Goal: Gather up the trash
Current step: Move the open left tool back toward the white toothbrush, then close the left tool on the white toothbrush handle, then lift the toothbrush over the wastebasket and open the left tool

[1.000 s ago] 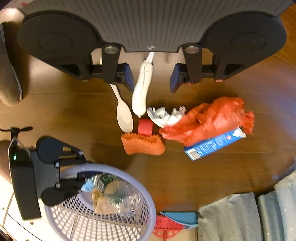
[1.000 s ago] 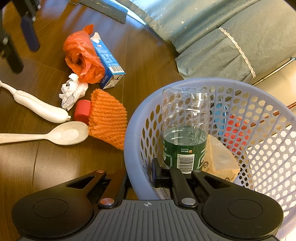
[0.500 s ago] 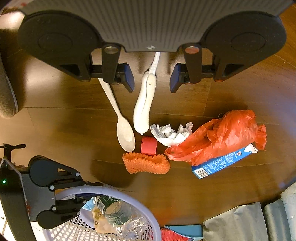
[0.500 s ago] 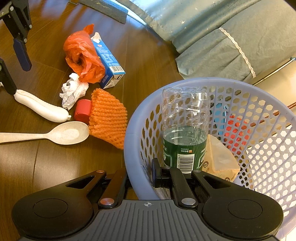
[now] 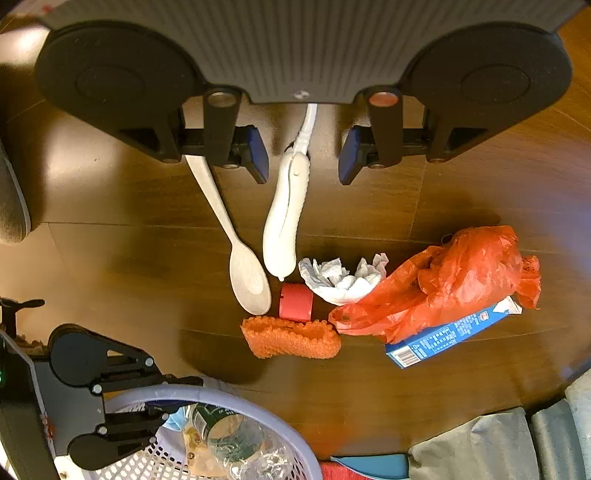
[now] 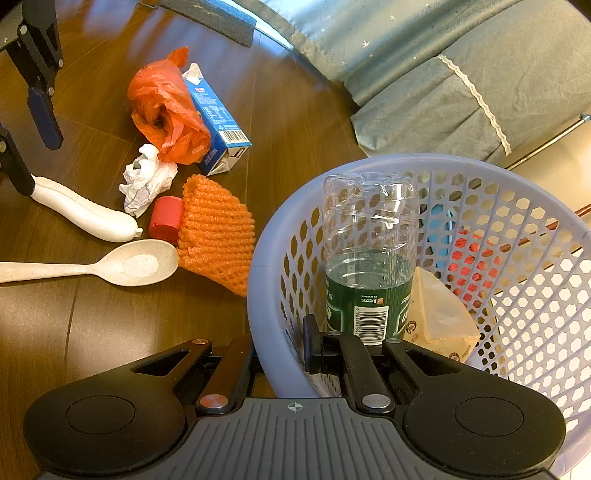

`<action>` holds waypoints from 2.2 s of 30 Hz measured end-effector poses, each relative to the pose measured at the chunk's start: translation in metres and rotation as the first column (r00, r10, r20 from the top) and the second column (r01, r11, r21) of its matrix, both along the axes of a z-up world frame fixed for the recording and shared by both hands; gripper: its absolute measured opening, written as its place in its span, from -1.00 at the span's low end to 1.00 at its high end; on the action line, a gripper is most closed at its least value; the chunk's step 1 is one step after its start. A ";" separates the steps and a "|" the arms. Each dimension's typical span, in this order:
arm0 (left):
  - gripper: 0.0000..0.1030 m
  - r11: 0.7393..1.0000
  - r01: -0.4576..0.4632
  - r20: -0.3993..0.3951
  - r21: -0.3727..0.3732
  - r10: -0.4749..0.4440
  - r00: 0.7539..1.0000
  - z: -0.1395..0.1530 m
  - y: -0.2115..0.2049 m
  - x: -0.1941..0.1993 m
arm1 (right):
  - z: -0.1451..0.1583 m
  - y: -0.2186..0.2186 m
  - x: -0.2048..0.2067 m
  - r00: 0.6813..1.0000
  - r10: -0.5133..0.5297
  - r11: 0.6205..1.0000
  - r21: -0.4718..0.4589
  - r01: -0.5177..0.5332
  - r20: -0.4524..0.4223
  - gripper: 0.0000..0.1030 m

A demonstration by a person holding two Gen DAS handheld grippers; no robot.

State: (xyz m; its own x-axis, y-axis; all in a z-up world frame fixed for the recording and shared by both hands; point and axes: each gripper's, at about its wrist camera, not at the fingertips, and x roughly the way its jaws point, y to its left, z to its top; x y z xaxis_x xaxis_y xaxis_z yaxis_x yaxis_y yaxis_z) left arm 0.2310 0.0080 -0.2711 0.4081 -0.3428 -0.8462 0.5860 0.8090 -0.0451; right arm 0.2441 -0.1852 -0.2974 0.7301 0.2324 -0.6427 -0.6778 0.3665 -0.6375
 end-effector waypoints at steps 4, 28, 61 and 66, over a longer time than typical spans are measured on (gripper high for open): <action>-0.31 1.000 0.009 -0.009 0.003 -0.009 1.000 -0.004 -0.001 0.001 | 0.000 0.000 0.000 1.000 0.001 1.000 -0.001 -0.001 0.000 -0.93; -0.66 0.998 0.056 -0.025 0.025 -0.055 0.998 -0.017 -0.014 0.009 | -0.003 -0.001 0.000 1.000 0.002 1.000 -0.002 -0.002 0.001 -0.92; -0.70 0.999 0.014 0.080 -0.051 -0.010 0.997 0.072 -0.003 0.028 | 0.000 -0.003 0.001 1.000 0.004 1.000 -0.005 -0.004 0.001 -0.92; -0.70 0.994 0.060 0.142 -0.092 -0.047 0.989 0.107 -0.022 0.044 | 0.000 -0.002 0.001 1.000 0.001 1.000 -0.004 -0.001 0.000 -0.92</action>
State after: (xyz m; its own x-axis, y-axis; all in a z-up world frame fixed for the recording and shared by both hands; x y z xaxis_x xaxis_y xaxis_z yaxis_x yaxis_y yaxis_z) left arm 0.2749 -0.0144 -0.1638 0.4983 -0.4438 -0.7448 0.6344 0.7722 -0.0357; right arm 0.2456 -0.1872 -0.2974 0.7297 0.2308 -0.6436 -0.6783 0.3630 -0.6388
